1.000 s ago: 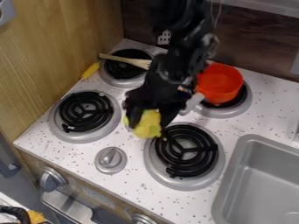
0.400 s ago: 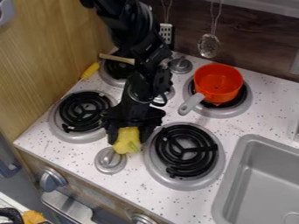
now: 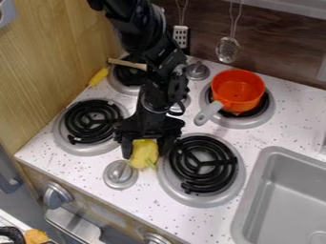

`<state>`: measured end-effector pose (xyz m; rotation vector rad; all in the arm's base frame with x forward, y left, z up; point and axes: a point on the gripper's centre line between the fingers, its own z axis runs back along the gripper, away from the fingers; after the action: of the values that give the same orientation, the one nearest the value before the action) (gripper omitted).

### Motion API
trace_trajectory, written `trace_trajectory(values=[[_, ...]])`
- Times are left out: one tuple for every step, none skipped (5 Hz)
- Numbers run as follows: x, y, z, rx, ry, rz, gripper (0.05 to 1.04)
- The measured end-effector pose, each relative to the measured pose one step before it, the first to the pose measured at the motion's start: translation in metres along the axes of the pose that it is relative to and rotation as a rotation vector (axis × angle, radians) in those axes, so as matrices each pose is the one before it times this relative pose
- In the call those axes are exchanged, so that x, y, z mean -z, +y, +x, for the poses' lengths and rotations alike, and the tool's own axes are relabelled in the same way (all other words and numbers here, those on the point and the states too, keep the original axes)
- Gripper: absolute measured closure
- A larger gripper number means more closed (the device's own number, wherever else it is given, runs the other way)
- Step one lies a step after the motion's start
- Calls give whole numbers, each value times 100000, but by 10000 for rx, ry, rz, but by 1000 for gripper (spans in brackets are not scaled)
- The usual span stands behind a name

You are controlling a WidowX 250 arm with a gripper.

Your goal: He removed the yellow object from Water dipper then he drop in the middle of the stove

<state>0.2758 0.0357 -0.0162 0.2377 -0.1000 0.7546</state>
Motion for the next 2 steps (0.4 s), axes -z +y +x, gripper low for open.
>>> trace_trajectory(values=[[-42, -9, -138, 29, 90, -12, 84], [-696, 427, 40, -30, 13, 154, 84]])
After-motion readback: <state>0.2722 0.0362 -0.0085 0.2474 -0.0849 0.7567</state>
